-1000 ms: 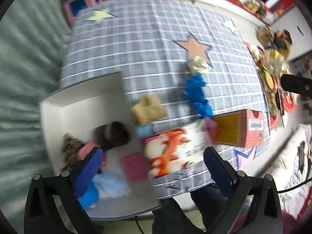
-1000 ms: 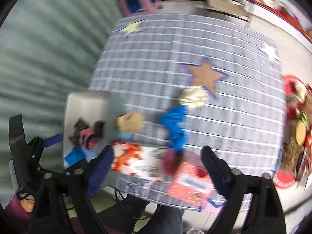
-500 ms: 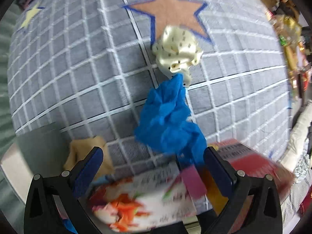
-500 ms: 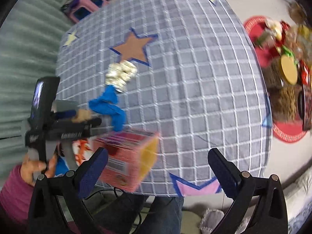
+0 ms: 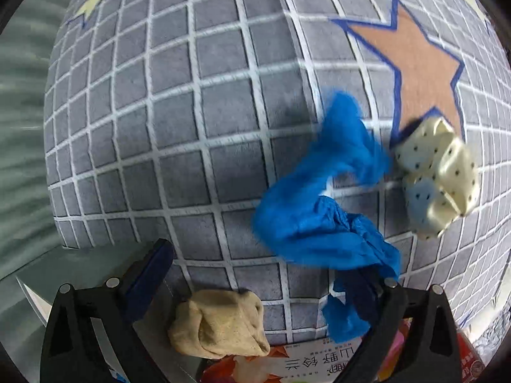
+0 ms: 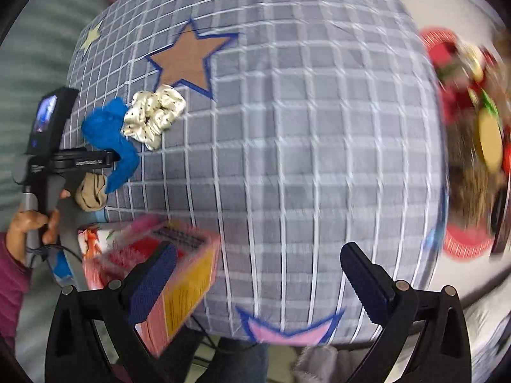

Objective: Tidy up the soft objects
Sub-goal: 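Move both tools back toward the blue fabric and polka-dot scrunchie, then grasp the blue fabric with left tool while right tool grasps cream polka-dot scrunchie, then carry the blue fabric and polka-dot scrunchie over the white box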

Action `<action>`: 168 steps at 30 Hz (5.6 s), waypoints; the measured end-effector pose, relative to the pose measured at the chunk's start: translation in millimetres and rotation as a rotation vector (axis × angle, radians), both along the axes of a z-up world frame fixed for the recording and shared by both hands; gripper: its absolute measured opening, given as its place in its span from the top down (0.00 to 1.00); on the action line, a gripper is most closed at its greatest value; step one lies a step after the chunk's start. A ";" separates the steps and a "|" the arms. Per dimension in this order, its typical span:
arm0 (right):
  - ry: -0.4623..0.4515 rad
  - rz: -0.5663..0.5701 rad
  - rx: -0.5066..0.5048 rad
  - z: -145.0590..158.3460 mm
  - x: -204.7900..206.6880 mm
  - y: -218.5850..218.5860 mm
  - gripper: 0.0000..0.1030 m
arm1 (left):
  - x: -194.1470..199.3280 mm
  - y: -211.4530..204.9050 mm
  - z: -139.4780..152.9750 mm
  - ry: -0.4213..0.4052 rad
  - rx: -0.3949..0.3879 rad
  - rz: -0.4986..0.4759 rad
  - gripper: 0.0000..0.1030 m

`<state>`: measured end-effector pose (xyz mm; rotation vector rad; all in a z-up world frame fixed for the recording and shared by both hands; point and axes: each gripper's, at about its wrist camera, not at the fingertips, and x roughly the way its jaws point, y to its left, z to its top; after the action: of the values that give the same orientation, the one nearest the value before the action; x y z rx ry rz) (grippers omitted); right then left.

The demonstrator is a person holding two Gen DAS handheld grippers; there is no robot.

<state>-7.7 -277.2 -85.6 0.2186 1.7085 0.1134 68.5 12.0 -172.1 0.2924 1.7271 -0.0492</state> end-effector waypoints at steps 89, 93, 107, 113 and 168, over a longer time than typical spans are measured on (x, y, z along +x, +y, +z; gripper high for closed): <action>-0.314 0.092 0.043 67.1 19.4 37.3 0.72 | -60.3 -70.1 151.8 -0.330 -0.244 -0.112 0.85; -0.344 0.104 0.056 92.8 4.2 59.0 0.72 | -90.4 -59.4 164.9 -0.330 -0.247 -0.181 0.85; -0.323 0.120 0.081 136.1 -73.7 116.9 0.72 | -167.2 -13.1 185.3 -0.300 -0.276 -0.275 0.85; -0.285 0.143 0.094 130.8 -88.7 145.0 0.72 | -182.2 2.9 191.2 -0.330 -0.277 -0.291 0.85; -0.269 0.551 0.110 129.1 -82.4 336.3 0.72 | -211.3 168.1 177.2 -0.381 -0.248 0.072 0.84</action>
<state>-90.1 59.1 43.5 -0.1866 1.4549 0.6173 -142.9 180.1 5.1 0.0501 1.3345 -0.1446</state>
